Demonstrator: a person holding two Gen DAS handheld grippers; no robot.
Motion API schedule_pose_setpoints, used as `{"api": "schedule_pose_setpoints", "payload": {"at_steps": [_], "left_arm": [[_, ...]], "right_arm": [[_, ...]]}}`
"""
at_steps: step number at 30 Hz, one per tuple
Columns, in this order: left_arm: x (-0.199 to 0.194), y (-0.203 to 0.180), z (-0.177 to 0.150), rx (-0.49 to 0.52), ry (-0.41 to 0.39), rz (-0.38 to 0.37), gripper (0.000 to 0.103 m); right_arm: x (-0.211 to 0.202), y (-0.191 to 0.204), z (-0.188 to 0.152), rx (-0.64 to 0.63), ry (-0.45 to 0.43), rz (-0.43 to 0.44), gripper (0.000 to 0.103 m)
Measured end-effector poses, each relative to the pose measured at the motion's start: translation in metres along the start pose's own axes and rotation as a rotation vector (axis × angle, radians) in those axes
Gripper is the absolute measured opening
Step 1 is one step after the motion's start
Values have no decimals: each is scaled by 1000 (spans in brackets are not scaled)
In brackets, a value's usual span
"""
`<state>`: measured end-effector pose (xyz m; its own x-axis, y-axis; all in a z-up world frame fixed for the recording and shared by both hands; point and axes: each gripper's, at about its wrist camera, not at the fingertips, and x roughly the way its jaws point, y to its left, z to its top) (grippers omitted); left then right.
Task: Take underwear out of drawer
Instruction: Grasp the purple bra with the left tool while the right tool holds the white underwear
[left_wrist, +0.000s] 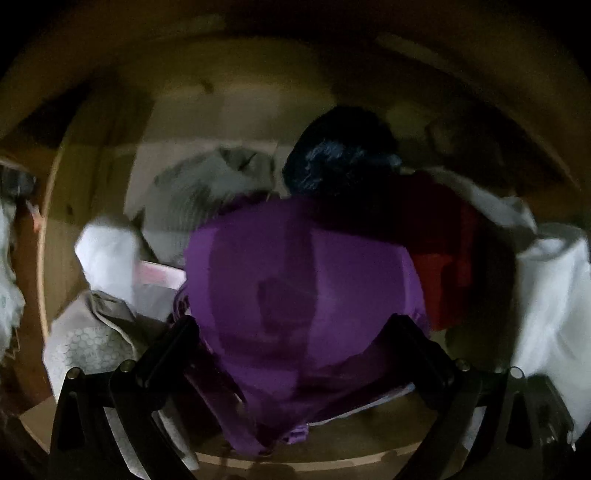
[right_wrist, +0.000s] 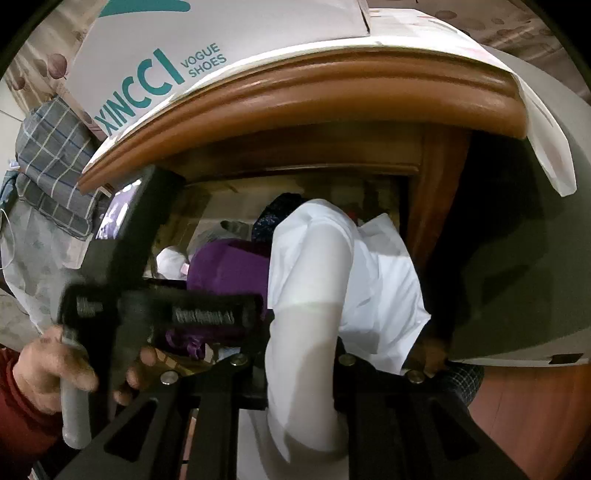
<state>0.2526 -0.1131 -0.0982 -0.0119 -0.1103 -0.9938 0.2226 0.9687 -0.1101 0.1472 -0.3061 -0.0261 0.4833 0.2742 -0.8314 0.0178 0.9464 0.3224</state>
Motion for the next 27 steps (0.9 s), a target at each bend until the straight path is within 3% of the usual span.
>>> {"api": "schedule_pose_setpoints", "payload": {"at_steps": [7, 8, 9, 10, 13, 18, 27], "left_arm": [[22, 10, 11, -94, 100, -70, 103], [23, 12, 12, -110, 102, -86, 95], [22, 13, 13, -115, 99, -126, 74], [22, 13, 13, -111, 100, -168, 63], [18, 12, 11, -98, 82, -177, 52], [-1, 6, 2, -63, 52, -202, 23], [-32, 8, -19, -27, -23, -204, 18]], "right_arm": [[1, -4, -1, 14, -4, 6, 15], [1, -5, -1, 19, -6, 7, 15], [1, -6, 0, 22, -6, 9, 15], [1, -6, -1, 23, -6, 10, 15], [1, -7, 0, 22, -5, 10, 15], [1, -8, -1, 25, -10, 17, 15], [-1, -9, -5, 30, -17, 16, 15]]}}
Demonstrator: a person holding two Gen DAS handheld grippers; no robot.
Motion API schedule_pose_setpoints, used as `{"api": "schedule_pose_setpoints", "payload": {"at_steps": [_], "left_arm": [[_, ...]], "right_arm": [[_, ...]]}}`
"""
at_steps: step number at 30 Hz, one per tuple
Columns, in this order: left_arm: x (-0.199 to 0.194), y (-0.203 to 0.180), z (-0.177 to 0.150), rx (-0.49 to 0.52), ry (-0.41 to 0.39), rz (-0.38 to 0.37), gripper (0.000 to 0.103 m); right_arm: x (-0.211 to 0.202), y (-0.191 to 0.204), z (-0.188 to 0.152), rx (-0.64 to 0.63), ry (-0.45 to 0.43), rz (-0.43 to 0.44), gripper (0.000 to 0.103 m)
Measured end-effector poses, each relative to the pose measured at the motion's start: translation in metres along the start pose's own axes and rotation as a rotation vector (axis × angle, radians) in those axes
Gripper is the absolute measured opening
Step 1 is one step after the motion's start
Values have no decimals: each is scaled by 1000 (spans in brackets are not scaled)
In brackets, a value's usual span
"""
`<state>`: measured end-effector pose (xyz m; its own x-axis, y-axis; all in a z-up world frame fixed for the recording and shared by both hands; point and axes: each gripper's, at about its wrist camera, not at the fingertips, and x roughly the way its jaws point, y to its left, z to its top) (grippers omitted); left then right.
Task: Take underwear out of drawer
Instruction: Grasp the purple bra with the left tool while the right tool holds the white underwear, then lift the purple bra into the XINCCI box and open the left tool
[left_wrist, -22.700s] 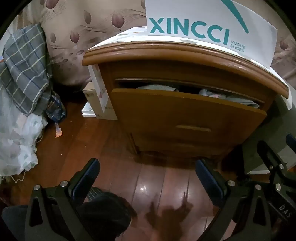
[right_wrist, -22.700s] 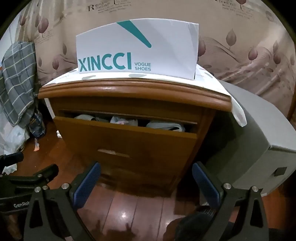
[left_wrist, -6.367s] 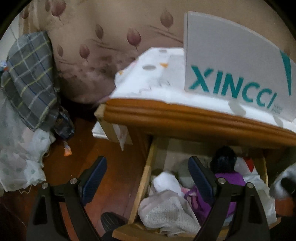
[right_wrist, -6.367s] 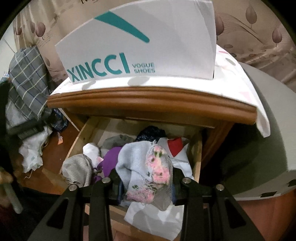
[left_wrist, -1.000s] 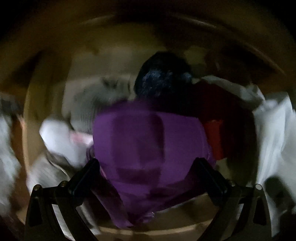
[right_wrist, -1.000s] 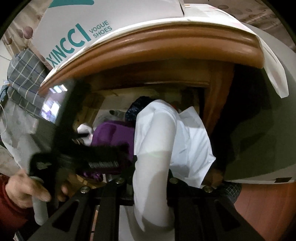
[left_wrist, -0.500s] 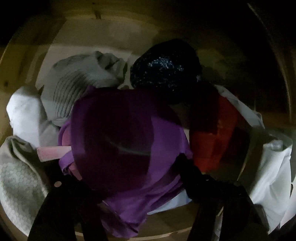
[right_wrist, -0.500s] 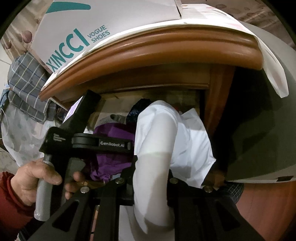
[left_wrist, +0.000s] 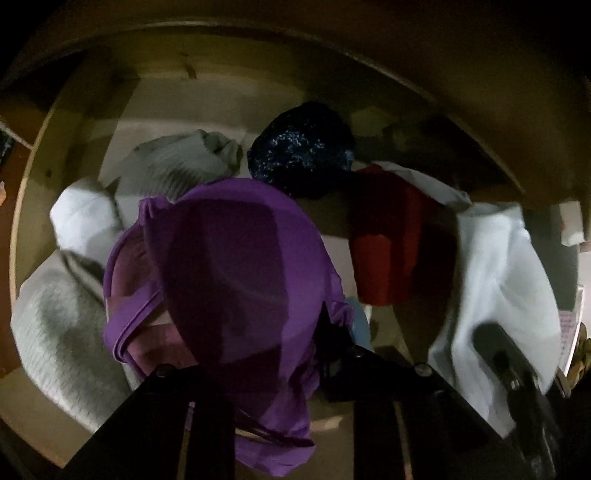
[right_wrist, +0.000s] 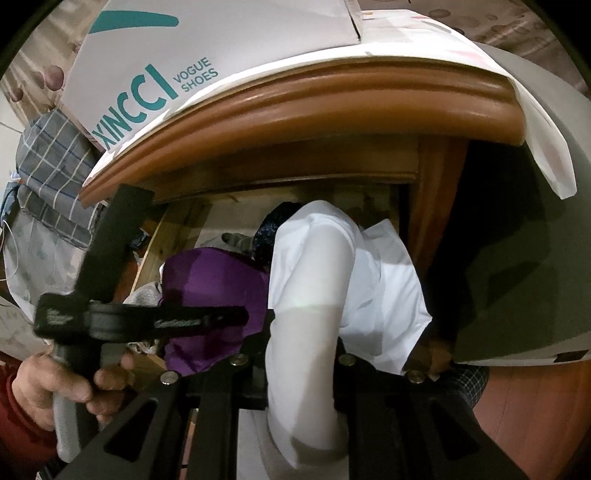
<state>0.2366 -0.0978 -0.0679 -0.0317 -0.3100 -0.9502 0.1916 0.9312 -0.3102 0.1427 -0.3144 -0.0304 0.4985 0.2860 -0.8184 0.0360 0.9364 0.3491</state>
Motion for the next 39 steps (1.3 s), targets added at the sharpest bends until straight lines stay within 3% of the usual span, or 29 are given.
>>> {"api": "schedule_pose_setpoints", "payload": {"at_steps": [1, 17, 26, 35, 39], "left_arm": [[-9, 1, -14, -2, -10, -5, 17], [-111, -11, -57, 190, -210, 15, 17], [-194, -16, -78, 308, -353, 43, 17], [-287, -27, -81, 337, -506, 6, 17], [-326, -35, -64, 352, -607, 58, 17]], "right_arm": [[0, 0, 0, 0, 0, -1, 15], [8, 7, 1, -9, 12, -27, 15], [19, 15, 1, -16, 32, -52, 15], [31, 20, 0, -22, 43, -61, 15], [32, 21, 0, -22, 44, -61, 15]]}}
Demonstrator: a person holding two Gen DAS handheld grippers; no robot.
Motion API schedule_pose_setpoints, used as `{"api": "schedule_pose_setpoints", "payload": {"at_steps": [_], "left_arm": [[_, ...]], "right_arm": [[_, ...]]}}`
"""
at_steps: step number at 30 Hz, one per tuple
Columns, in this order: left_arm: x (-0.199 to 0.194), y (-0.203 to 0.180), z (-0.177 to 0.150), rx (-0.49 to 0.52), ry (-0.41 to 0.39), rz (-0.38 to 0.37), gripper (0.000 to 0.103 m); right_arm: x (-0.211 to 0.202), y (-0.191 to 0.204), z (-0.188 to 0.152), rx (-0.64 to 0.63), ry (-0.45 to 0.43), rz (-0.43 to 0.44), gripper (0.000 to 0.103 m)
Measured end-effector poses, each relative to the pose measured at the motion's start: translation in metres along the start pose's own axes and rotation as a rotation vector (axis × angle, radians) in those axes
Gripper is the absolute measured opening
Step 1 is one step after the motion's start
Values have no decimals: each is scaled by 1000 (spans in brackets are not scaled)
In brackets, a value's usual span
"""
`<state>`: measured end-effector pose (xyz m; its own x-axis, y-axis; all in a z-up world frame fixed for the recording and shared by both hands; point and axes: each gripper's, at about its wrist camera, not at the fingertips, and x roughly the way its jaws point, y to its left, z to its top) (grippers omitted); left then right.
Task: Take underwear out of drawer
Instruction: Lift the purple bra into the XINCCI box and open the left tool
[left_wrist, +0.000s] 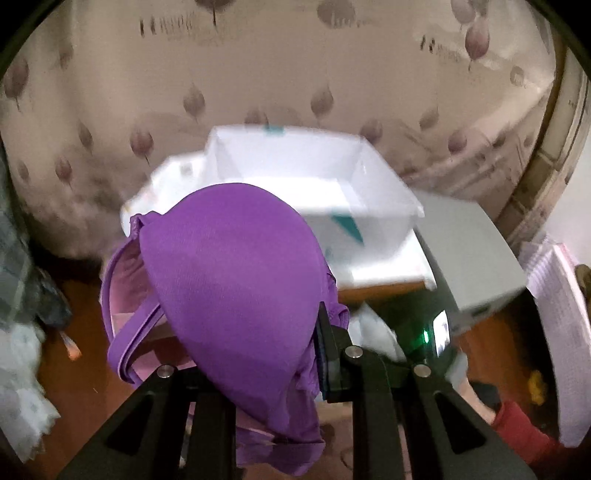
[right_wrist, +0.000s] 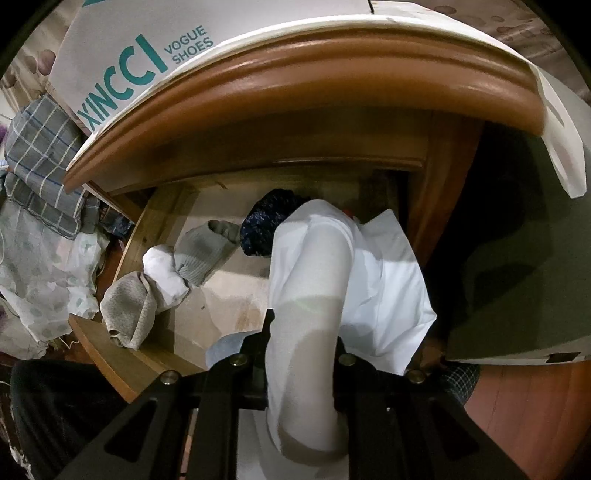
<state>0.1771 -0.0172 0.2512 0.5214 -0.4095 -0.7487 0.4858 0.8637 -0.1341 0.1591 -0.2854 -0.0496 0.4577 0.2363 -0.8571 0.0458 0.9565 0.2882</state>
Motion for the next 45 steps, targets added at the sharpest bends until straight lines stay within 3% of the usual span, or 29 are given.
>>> {"api": "schedule_pose_setpoints", "payload": {"at_steps": [8, 14, 18, 30, 39, 45], "left_arm": [[-11, 2, 85, -6, -90, 7, 18], [37, 3, 134, -16, -66, 37, 18], [80, 5, 148, -17, 3, 46, 18], [160, 17, 173, -26, 65, 54, 18], [192, 23, 176, -42, 90, 22, 18], [224, 26, 162, -7, 195, 66, 18]], "right_arm": [[-1, -4, 0, 5, 1, 9, 15], [0, -5, 0, 4, 4, 9, 15], [0, -6, 0, 7, 3, 13, 15], [-2, -8, 0, 15, 7, 22, 15], [1, -5, 2, 9, 26, 23, 15], [2, -5, 2, 11, 23, 26, 15]]}}
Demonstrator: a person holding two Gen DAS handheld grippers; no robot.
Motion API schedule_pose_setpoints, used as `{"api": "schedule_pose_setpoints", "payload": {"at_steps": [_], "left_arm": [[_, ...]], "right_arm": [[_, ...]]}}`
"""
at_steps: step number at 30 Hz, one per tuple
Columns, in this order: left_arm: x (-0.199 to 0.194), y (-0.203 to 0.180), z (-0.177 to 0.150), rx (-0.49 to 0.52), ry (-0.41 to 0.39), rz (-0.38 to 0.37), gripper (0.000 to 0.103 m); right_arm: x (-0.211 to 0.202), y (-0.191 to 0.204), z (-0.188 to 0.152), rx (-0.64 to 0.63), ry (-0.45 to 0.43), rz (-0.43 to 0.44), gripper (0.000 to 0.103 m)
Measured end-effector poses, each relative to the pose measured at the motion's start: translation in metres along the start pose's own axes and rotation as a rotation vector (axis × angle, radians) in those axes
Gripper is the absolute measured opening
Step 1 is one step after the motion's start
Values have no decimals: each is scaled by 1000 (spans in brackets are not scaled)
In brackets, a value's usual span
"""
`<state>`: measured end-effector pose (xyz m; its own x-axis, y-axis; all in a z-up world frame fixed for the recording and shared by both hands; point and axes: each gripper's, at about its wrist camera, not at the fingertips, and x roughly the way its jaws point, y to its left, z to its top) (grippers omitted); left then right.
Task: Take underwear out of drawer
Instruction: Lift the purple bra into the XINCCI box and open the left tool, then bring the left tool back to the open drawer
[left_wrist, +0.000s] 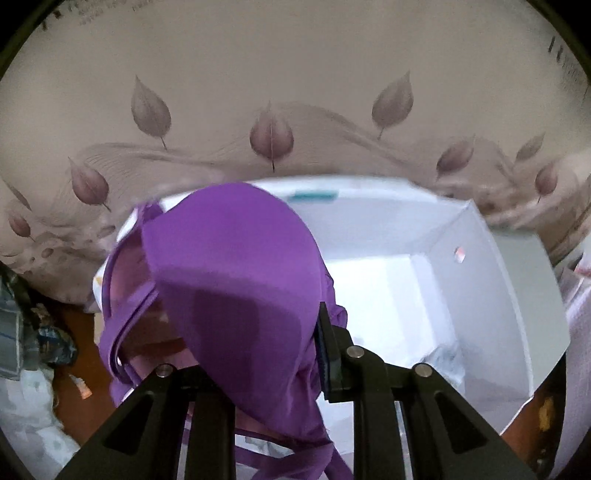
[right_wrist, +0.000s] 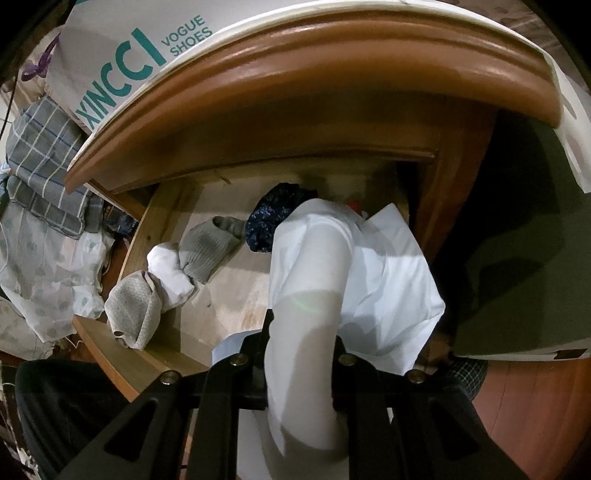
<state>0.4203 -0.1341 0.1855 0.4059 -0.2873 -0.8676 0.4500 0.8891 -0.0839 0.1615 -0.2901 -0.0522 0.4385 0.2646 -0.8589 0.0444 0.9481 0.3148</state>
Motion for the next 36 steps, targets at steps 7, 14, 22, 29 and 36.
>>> {"api": "schedule_pose_setpoints", "payload": {"at_steps": [7, 14, 22, 29, 36], "left_arm": [[17, 1, -8, -18, 68, 7, 28], [6, 10, -6, -47, 34, 57, 48], [-42, 16, -5, -67, -92, 29, 62], [-97, 16, -38, -73, -238, 85, 68], [-127, 34, -108, -124, -314, 203, 73]], "right_arm": [[-1, 2, 0, 0, -4, -1, 15], [0, 2, 0, 0, -2, 0, 15], [0, 2, 0, -10, -3, -6, 15], [0, 4, -1, -16, -7, -15, 15], [-3, 8, -3, -30, -24, -25, 15]]}}
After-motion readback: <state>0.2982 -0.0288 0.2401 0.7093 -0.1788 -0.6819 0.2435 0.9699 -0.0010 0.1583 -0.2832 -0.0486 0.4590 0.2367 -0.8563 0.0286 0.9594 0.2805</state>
